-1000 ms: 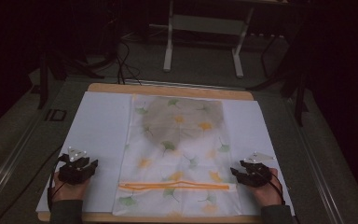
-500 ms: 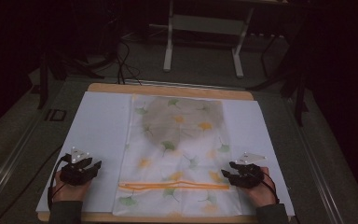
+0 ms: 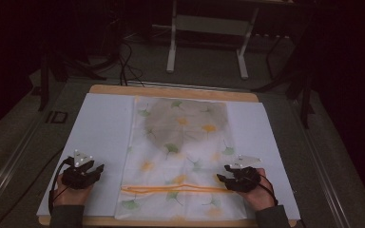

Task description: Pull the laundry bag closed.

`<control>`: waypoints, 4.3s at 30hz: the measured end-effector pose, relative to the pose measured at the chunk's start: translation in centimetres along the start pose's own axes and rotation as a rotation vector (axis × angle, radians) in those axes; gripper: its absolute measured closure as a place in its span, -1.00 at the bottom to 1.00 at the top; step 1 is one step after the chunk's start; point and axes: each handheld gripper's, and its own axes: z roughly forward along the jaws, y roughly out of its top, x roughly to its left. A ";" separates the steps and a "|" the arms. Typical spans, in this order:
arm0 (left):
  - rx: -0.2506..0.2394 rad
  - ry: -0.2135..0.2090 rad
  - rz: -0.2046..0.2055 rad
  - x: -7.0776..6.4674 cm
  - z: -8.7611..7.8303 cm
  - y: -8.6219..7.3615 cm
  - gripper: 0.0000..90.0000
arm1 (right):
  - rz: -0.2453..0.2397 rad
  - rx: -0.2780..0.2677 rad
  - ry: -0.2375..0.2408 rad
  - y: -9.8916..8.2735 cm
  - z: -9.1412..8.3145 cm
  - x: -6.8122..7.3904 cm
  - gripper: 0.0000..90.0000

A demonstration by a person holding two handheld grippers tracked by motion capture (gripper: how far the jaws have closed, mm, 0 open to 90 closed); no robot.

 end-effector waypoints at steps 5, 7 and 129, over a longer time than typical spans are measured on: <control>0.004 -0.004 0.008 -0.1 0.0 0.0 0.32 | -0.042 0.000 0.020 1.0 0.3 0.9 0.15; 0.006 0.000 0.011 -0.2 0.0 0.0 0.31 | -0.055 0.007 0.030 1.4 0.6 1.3 0.15; 0.004 -0.017 0.087 -0.9 -0.5 0.2 0.30 | -0.437 0.063 0.403 13.6 12.0 16.4 0.43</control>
